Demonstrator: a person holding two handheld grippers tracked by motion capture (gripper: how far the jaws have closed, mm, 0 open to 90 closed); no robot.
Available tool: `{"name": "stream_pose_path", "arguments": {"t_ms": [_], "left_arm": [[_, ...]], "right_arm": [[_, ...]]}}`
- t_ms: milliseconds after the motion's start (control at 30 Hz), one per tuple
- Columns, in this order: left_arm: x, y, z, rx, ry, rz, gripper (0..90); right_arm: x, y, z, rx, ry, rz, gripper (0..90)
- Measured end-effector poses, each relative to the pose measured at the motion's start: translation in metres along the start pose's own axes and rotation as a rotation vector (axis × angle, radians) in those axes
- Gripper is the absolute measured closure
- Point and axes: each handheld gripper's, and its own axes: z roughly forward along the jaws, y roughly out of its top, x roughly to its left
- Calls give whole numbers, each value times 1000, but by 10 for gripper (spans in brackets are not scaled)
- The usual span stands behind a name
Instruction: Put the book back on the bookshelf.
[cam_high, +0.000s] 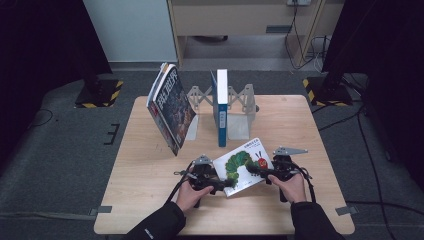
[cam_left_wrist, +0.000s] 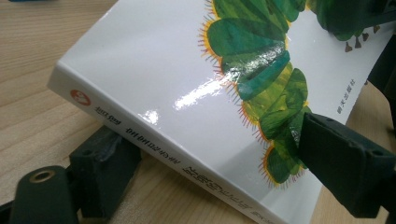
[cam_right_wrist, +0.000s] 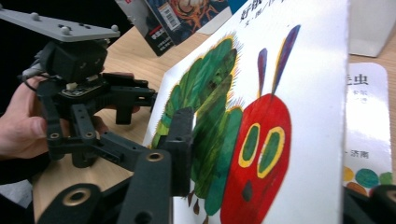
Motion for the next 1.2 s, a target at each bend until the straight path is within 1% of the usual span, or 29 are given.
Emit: {"name": "stream_pose_path", "arguments": {"t_ms": [100,167,233,300,333,367,467,533,600,667,733,767,867,933,1000,1067,1100,1133,1200], "left_arm": [[0,0,0,-1,4,-1,121],[0,0,0,0,10,1,126],[0,0,-1,1,14,5,140],[0,0,-1,5,30,15,172],[0,0,-1,5,30,18,198],[0,1,-1,8,30,20,203],[0,1,-1,7,32,18,199],[0,1,-1,3,33,13,195],[1,1,-1,0,34,7,190],[2,1,-2,-4,34,3,186],[3,1,-2,-7,35,-3,177],[4,1,-3,-11,36,-11,175],[6,1,-4,-18,38,-18,169],[6,1,-4,-20,42,-23,162],[8,1,-5,-25,49,-27,155],[8,1,-5,-25,49,-30,164],[8,1,-5,-24,57,-26,173],[8,1,-5,-23,62,-23,183],[8,1,-5,-23,60,-24,193]], "right_arm": [[-1,-1,0,-5,-22,1,584],[-1,-1,1,-4,-46,3,537],[-2,-1,0,-1,-58,5,526],[-4,0,-3,-11,-79,7,523],[-5,0,-5,-24,-95,9,535],[-6,0,-5,-25,-103,8,537],[-7,-3,-5,-12,-102,33,586],[-7,-3,-4,-10,-86,46,622],[-8,-5,-3,-1,-83,59,629],[-10,-8,-1,24,-77,71,633],[-10,-9,1,35,-69,79,639],[-10,-10,2,40,-69,72,643],[-8,-11,5,55,-60,69,648],[-7,-12,7,70,-37,65,662],[-5,-13,10,77,-31,56,661],[-5,-13,10,72,-23,61,655],[-5,-12,10,67,-17,69,631],[-6,-12,9,60,-22,70,566],[-6,-12,9,58,-37,69,521]]}}
